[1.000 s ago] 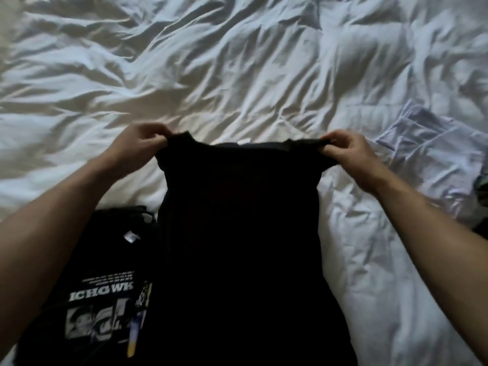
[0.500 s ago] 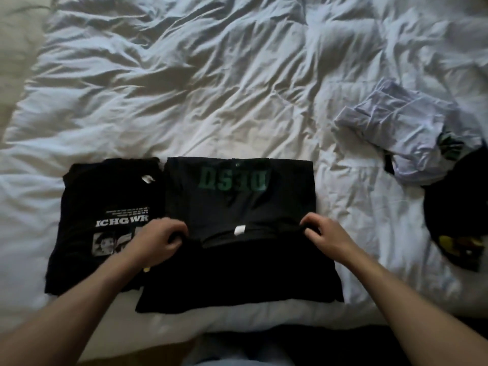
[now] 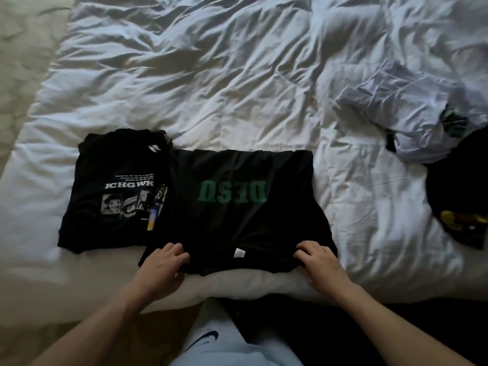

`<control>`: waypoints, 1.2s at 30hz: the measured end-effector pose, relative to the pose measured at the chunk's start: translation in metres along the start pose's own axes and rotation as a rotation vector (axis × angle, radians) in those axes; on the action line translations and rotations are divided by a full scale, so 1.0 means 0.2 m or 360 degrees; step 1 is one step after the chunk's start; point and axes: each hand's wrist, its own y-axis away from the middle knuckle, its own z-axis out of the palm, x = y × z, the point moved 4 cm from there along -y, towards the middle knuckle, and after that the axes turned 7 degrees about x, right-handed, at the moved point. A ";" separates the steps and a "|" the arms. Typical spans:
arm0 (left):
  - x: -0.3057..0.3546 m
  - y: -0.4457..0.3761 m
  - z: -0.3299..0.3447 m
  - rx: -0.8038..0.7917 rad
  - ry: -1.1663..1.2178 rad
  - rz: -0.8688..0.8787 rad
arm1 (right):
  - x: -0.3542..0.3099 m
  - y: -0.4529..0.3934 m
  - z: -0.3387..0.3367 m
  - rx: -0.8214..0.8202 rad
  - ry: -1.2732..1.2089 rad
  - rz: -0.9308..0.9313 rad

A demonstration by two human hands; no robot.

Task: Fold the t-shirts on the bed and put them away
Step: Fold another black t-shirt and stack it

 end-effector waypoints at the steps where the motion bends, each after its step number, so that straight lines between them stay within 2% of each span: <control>1: 0.00 0.01 0.01 -0.0007 0.0025 -0.0012 | 0.00 0.01 0.01 -0.0001 -0.0010 0.0009; 3: 0.00 0.02 0.00 0.0039 0.0128 -0.0124 | 0.00 0.00 -0.01 0.0066 -0.0150 0.0146; 7: -0.03 -0.09 -0.08 0.0268 0.0485 -0.0569 | 0.04 -0.12 -0.07 0.0252 -0.0334 0.0713; 10: -0.08 -0.23 -0.12 0.0274 0.0534 -0.0759 | 0.04 -0.22 -0.09 0.0085 -0.0299 0.1009; 12: -0.08 -0.35 -0.15 0.0263 0.0558 -0.0748 | 0.00 -0.27 -0.08 0.0046 -0.0158 0.0970; 15: -0.05 -0.57 -0.22 0.0355 0.0417 -0.0577 | -0.09 -0.36 -0.07 0.0197 0.0002 0.0829; 18: -0.04 -0.84 -0.31 0.0484 0.0218 -0.0400 | -0.09 -0.54 -0.09 0.0386 -0.0030 0.0689; 21: -0.10 -1.13 -0.37 0.0512 0.0170 -0.0370 | 0.01 -0.82 -0.17 0.0543 -0.0072 0.0633; 24: -0.24 -1.27 -0.27 0.0304 0.0052 -0.0429 | 0.14 -1.03 -0.14 0.0296 0.0086 0.0612; 27: -0.42 -1.24 -0.13 0.0110 -0.0101 -0.0419 | 0.28 -1.04 -0.03 0.0101 0.0220 0.0699; 29: -0.50 -1.19 -0.10 0.0104 -0.0139 -0.0421 | 0.36 -1.01 0.01 0.0077 0.0224 0.0763; 31: -0.53 -1.16 -0.11 0.0058 -0.0179 -0.0439 | 0.37 -0.99 0.00 0.0134 0.0155 0.0793; 33: -0.50 -1.18 -0.16 0.0082 -0.0227 -0.0445 | 0.34 -0.96 -0.04 0.0326 0.0018 0.0857; 36: -0.38 -1.25 -0.27 0.0165 -0.0216 -0.0430 | 0.30 -0.87 -0.09 0.0438 -0.0252 0.1139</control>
